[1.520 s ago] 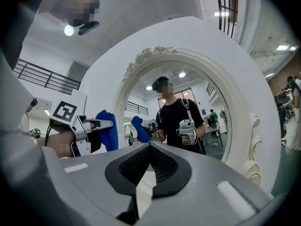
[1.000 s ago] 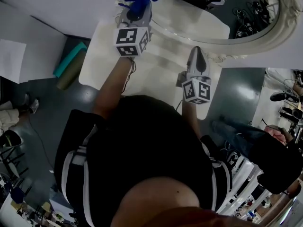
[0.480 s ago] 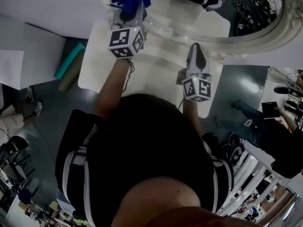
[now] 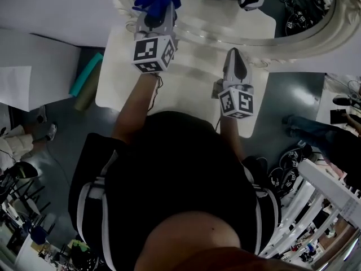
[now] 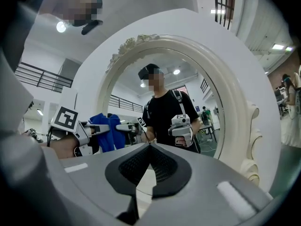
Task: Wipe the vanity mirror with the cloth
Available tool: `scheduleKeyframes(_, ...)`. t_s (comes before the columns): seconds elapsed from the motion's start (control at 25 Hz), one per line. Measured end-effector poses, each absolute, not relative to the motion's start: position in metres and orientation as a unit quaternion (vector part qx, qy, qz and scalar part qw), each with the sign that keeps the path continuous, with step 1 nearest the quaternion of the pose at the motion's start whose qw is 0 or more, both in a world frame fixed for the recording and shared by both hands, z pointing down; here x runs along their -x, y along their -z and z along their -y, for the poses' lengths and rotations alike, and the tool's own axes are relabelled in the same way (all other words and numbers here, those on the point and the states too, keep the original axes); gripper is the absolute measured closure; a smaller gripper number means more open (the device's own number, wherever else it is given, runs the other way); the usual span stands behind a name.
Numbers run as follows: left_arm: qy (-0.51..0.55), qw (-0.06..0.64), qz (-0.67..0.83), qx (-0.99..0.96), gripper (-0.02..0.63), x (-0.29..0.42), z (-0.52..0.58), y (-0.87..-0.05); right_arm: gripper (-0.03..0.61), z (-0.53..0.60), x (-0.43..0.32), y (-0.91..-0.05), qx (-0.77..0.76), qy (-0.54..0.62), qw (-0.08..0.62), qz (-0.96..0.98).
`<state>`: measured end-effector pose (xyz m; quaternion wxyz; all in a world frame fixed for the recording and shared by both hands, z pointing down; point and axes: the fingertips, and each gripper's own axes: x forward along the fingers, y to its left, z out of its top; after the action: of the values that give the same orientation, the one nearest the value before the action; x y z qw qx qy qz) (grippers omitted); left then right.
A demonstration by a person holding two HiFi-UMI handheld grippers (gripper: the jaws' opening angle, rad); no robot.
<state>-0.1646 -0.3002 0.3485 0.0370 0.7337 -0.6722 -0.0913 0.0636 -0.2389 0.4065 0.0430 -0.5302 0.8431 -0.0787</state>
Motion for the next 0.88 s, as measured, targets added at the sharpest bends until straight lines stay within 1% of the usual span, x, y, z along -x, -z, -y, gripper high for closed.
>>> scheduleKeyframes(0.88,0.080,0.041,0.589,-0.803,0.552,0.055,0.305,-0.357,0.578,0.234,-0.149,-0.388,0.612,0.058,0.072,-0.786)
